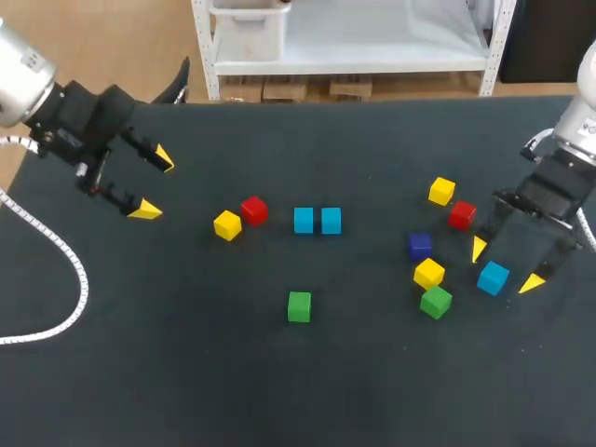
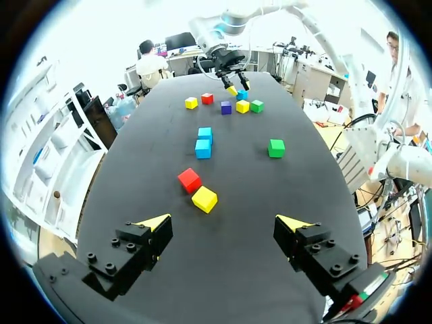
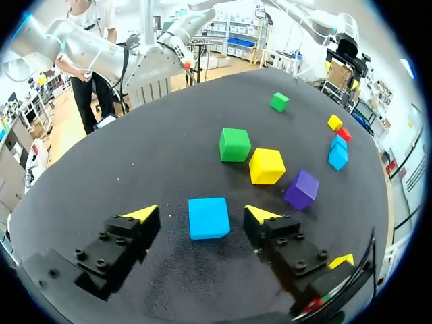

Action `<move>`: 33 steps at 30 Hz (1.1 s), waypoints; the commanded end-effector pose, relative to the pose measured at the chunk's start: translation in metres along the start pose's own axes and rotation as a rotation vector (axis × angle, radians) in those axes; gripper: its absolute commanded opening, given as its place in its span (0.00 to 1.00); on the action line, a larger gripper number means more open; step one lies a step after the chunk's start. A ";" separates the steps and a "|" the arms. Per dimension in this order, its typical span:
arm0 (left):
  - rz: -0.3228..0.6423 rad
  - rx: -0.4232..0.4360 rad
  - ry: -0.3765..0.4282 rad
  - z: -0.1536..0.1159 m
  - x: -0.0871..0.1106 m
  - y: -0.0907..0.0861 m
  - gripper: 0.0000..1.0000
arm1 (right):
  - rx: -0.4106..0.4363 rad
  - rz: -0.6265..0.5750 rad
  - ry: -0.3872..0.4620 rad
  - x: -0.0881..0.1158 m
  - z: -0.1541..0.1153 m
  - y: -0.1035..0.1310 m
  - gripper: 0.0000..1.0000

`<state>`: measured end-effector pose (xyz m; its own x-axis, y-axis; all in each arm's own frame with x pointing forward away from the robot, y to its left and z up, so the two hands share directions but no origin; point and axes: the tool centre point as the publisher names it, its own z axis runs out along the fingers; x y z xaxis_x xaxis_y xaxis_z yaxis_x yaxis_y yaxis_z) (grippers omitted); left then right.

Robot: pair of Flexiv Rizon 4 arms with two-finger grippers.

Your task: Place the blue cubes, place green cubes on the blue cubes, place the yellow cubes on the green cubes, then place the red cubes on the yellow cubes, and place purple cube on the red cubes.

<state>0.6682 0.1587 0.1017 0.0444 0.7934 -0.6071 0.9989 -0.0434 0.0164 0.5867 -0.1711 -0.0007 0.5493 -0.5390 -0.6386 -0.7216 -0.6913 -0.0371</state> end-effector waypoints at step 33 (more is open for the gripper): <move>0.003 -0.001 -0.002 0.000 0.001 0.000 1.00 | 0.428 0.473 0.100 -0.024 -0.090 -0.082 0.00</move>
<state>0.6682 0.1587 0.1017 0.0444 0.7934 -0.6071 0.9989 -0.0434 0.0163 0.6733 -0.1580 0.0863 0.2292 -0.7346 -0.6386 -0.9647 -0.2588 -0.0485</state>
